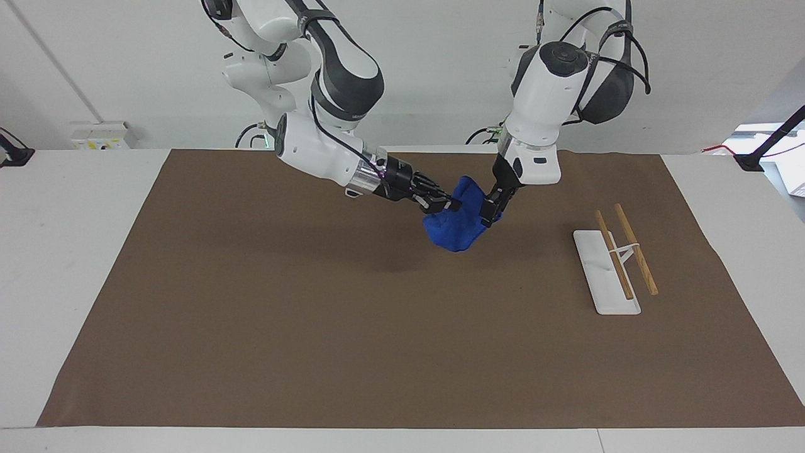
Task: Right arm passes towel to left arm to hang
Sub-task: 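Grasp the towel with the left gripper beside the right gripper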
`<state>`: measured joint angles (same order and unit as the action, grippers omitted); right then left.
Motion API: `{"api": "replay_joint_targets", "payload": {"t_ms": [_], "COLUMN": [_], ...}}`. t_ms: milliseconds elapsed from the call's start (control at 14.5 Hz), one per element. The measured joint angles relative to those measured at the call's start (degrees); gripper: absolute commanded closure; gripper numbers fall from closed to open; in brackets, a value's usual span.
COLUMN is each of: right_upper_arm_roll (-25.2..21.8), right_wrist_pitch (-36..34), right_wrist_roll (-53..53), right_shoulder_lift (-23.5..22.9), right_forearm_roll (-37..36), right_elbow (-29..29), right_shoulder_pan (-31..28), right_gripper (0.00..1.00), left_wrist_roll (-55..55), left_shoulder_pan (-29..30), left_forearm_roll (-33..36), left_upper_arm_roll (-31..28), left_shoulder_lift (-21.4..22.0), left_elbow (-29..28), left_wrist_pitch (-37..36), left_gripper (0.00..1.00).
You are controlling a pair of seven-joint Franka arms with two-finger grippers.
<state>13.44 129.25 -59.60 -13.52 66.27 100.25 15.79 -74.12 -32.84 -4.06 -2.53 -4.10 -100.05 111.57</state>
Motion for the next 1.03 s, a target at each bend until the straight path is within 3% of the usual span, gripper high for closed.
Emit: {"api": "replay_joint_targets", "payload": {"t_ms": [481,757,894,1032], "right_upper_arm_roll": [0.00,0.01,0.01,0.01], "right_wrist_pitch": [0.06,1.14,1.26,1.27], "right_wrist_roll": [0.00,0.00,0.00,0.00], "right_shoulder_lift": [0.00,0.00,0.00,0.00], "right_forearm_roll": [0.00,0.00,0.00,0.00], "right_elbow": [0.15,0.40,0.45,0.46], "right_shoulder_pan": [0.57,1.35,1.54,1.59], "right_gripper": [0.99,0.99,0.99,0.99], "left_wrist_roll": [0.01,0.01,0.03,0.21], "left_shoulder_pan": [-0.01,0.02,0.08,0.15], "left_forearm_roll": [0.00,0.00,0.02,0.26], "left_upper_arm_roll": [0.10,0.08,0.00,-0.10], "left_shoulder_lift": [-0.22,-0.43,-0.46,-0.46], "left_elbow": [0.09,0.04,0.04,0.04], "left_wrist_pitch": [-0.02,-0.02,-0.03,-0.07], "left_gripper": [0.60,0.93,1.00,1.00]}}
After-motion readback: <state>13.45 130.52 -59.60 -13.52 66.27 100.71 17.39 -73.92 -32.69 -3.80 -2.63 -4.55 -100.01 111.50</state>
